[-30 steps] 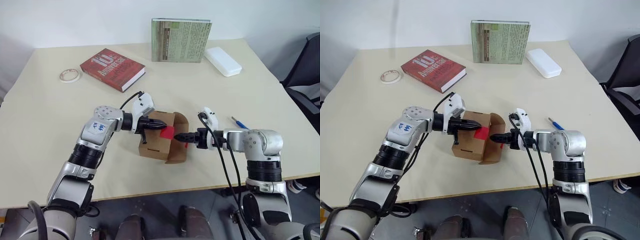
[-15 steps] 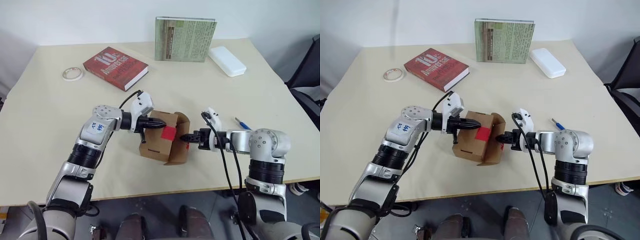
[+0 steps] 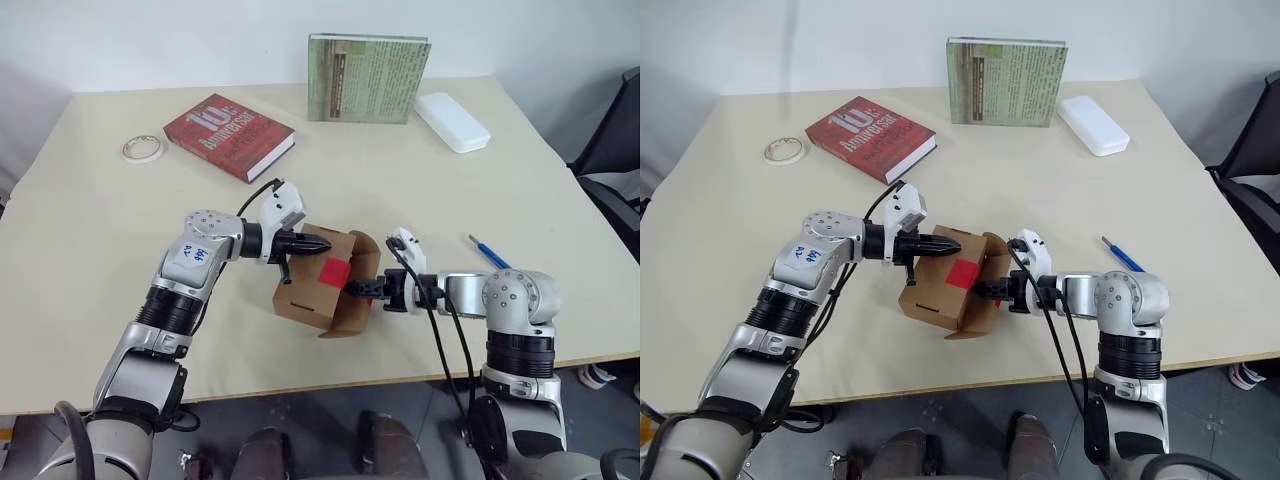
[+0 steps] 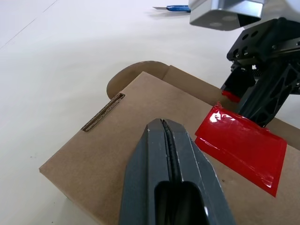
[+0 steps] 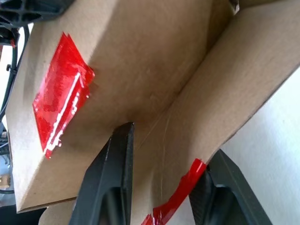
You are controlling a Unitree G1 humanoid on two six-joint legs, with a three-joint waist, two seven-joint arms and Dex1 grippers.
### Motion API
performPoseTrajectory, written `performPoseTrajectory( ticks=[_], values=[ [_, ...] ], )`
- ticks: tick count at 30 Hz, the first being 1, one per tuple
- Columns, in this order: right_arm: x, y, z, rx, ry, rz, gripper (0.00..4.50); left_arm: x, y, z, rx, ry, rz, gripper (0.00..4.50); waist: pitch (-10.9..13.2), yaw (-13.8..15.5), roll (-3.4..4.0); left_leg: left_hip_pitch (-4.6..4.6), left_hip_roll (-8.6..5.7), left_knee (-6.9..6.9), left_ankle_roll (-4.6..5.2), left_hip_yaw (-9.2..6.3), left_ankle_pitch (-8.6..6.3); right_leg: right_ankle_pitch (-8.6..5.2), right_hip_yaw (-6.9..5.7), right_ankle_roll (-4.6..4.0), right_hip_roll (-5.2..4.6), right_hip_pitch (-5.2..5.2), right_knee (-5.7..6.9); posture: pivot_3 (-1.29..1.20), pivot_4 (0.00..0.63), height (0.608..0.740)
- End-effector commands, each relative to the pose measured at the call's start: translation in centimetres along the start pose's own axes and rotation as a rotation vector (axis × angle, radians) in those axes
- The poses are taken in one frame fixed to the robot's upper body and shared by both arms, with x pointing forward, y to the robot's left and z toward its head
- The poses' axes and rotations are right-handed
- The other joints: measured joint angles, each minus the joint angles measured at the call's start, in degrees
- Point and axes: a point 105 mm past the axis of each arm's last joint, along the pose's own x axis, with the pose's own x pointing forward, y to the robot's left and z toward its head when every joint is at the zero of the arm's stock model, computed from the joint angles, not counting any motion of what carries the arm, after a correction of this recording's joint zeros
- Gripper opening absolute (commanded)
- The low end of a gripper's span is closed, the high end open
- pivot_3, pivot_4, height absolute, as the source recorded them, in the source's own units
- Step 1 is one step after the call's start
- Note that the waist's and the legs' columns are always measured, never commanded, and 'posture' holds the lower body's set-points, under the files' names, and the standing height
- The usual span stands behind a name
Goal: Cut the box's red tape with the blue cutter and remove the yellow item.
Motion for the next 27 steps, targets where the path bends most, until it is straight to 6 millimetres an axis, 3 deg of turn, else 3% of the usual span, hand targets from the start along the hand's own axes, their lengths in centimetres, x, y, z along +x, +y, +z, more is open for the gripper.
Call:
performPoseTrajectory(
  ticks=[1,4,7,10,17,27],
  values=[
    [-0.1,0.6,0.4,0.007,-0.010,0.032,1.54,-0.1,0.4,-1.5,-0.035,0.056,0.025,0.00,0.00,-0.01,0.00,0.00,0.00,0.00,0.00,0.00,0.00,0.00,0.00,0.00,0.00,0.00,0.00,0.00,0.150,0.740],
    [0.6,0.4,0.0,0.046,-0.005,0.039,1.54,0.0,0.5,-1.4,-0.035,0.054,0.028,0.00,0.00,0.00,0.00,0.01,0.00,0.00,0.00,0.00,0.00,0.00,0.00,0.00,0.00,0.00,0.00,0.00,0.150,0.740],
    [1.2,0.6,0.1,0.069,-0.006,0.048,0.99,0.1,0.5,-1.4,-0.034,0.053,0.027,0.00,0.00,-0.02,0.00,0.02,0.00,0.01,0.00,0.00,0.00,0.00,0.00,0.00,0.00,0.01,0.02,0.00,0.150,0.740],
    [1.2,0.8,0.4,0.078,-0.023,0.053,0.03,0.1,0.6,-1.2,-0.031,0.050,0.030,0.00,-0.02,-0.06,-0.04,0.04,0.05,0.01,0.00,0.00,0.00,0.00,0.00,-0.01,0.03,0.01,0.03,0.00,0.150,0.740],
    [-0.3,1.2,1.8,0.058,-0.107,0.051,0.03,0.0,0.9,-1.1,-0.026,0.046,0.039,0.00,-0.02,-0.05,-0.03,0.00,0.05,0.00,0.00,0.00,0.00,0.00,0.01,-0.01,0.03,0.01,0.00,0.00,0.150,0.740],
    [-4.4,1.9,4.8,-0.053,-0.177,-0.089,0.03,0.0,0.7,-1.0,-0.022,0.013,0.026,0.00,0.07,0.10,0.11,-0.09,0.03,-0.13,-0.01,-0.01,-0.01,0.00,-0.03,0.00,0.03,-0.08,-0.08,0.00,0.150,0.740]
  ],
)
